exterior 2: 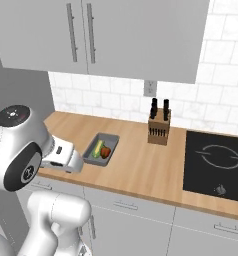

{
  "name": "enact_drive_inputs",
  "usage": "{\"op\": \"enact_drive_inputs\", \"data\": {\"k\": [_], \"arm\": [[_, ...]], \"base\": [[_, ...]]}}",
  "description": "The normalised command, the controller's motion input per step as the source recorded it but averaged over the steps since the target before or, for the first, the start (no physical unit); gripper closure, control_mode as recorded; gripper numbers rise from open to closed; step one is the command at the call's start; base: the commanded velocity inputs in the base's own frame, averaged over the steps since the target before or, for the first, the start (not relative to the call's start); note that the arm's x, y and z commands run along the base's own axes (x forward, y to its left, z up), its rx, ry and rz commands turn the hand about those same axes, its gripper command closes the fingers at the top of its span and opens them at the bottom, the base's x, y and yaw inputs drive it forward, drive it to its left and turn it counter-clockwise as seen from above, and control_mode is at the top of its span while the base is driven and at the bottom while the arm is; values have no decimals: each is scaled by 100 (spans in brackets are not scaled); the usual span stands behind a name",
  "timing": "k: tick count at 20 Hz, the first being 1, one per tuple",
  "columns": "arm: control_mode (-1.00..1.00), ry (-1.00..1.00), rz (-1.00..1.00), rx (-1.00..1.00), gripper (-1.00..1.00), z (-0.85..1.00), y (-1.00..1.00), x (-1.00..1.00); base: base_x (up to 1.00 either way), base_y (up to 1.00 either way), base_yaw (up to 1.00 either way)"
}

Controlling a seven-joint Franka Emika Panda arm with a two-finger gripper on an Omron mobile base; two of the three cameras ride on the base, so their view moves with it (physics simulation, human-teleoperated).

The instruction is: Take the meat container that has the chicken drumstick and place it on the second highest rack of the freezer. Then take the vegetable container that has the corn and bell pepper and place it on the highest rack of the freezer.

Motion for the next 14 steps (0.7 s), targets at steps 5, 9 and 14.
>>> {"op": "enact_drive_inputs", "data": {"k": [5,9,14], "arm": [[-100,0,0,0,-100,-1,0,8],[-100,2,0,0,-100,-1,10,68],[-100,4,0,0,-100,-9,9,93]], "base": [[0,0,0],[0,0,0],[0,0,0]]}}
